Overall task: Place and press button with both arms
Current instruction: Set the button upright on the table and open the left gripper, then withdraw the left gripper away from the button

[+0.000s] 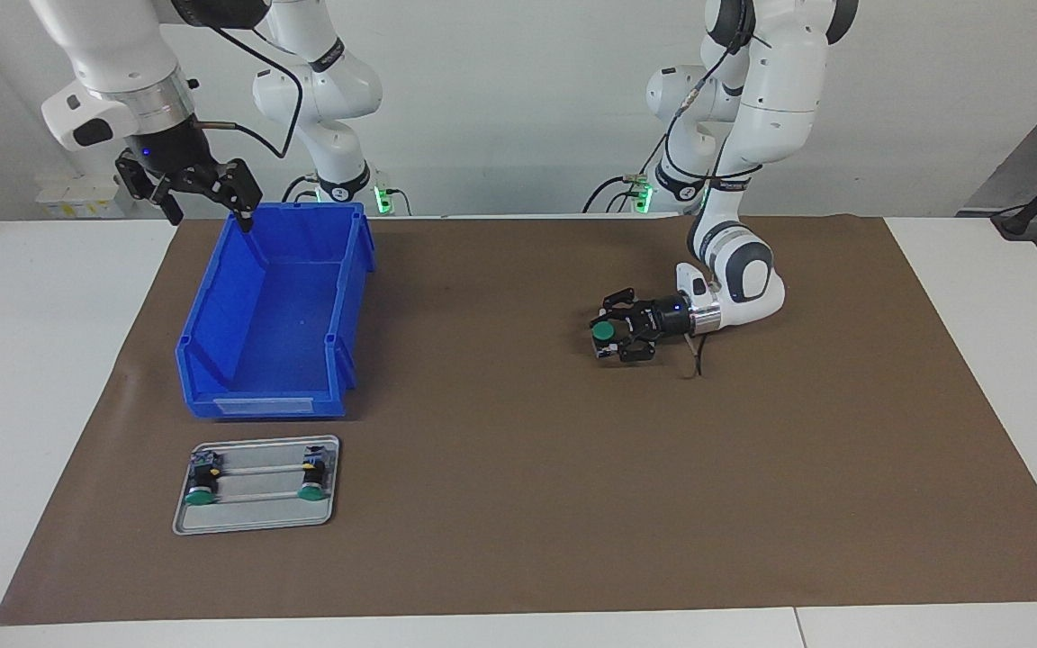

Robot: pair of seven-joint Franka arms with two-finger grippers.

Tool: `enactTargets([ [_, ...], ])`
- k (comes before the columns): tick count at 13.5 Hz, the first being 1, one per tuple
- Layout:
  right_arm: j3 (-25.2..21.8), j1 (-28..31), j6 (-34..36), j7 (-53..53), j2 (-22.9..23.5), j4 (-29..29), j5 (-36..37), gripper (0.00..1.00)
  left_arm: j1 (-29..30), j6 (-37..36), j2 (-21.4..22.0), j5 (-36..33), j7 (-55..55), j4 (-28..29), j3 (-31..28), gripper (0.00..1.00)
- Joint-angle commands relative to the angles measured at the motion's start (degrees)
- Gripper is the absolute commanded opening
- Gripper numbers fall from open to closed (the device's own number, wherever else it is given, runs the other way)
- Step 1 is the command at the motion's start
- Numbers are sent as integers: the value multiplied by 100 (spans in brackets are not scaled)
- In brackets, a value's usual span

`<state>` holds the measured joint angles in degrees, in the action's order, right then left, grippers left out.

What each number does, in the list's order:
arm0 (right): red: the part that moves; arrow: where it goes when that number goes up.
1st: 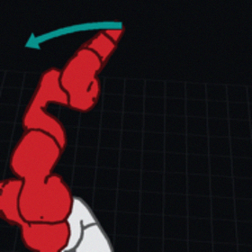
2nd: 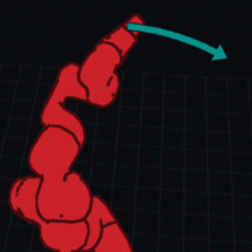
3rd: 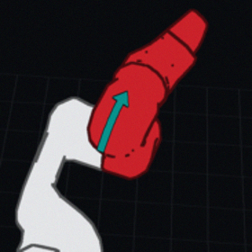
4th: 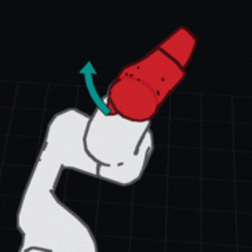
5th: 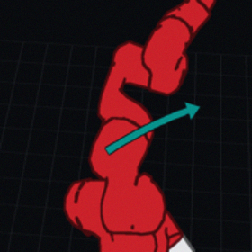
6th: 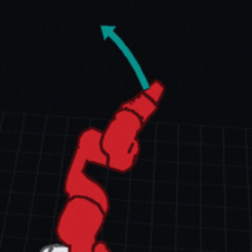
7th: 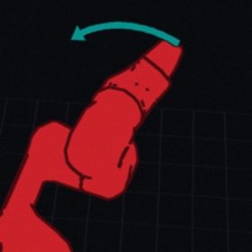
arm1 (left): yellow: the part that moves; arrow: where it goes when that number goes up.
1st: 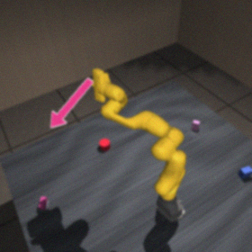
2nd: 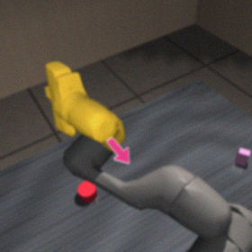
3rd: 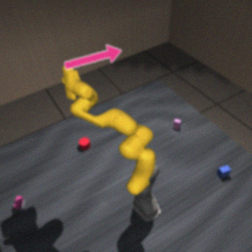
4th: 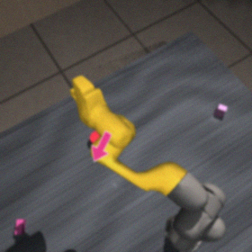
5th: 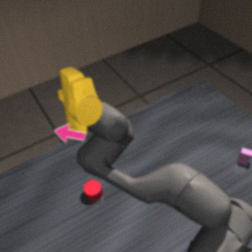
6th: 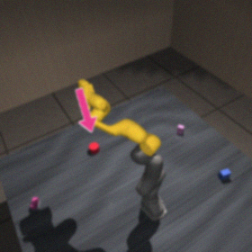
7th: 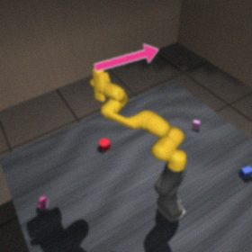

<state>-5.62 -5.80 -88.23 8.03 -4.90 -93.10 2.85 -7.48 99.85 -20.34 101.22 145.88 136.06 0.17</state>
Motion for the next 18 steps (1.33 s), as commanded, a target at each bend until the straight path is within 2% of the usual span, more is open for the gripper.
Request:
enactTargets([
  [1,34,44,-63,-117,-90,-121,-92,100,-78,-80,39,100,178,149,-8,67],
  [2,34,44,-54,-117,-90,-121,-92,100,-78,-106,39,91,169,131,-26,81],
  [5,34,44,-63,-117,-90,-121,-100,100,62,-246,57,82,134,140,-35,91],
  [8,26,44,-63,-117,-90,-121,-92,100,264,-369,100,73,-15,201,-44,92],
  [10,34,44,-63,-117,-90,-121,-92,100,605,-859,127,-119,-628,123,-70,92],
  [12,34,44,-63,-117,-90,-121,-92,100,1211,-1081,145,-1002,-1365,-332,-70,92],
  [15,34,44,-63,-117,-90,-121,-92,100,1924,-1572,179,-2410,-2937,-1456,-70,92],
  [18,34,44,-54,-117,-90,-121,-92,100,2250,-2151,241,-3615,-4564,-2730,-61,92],
])
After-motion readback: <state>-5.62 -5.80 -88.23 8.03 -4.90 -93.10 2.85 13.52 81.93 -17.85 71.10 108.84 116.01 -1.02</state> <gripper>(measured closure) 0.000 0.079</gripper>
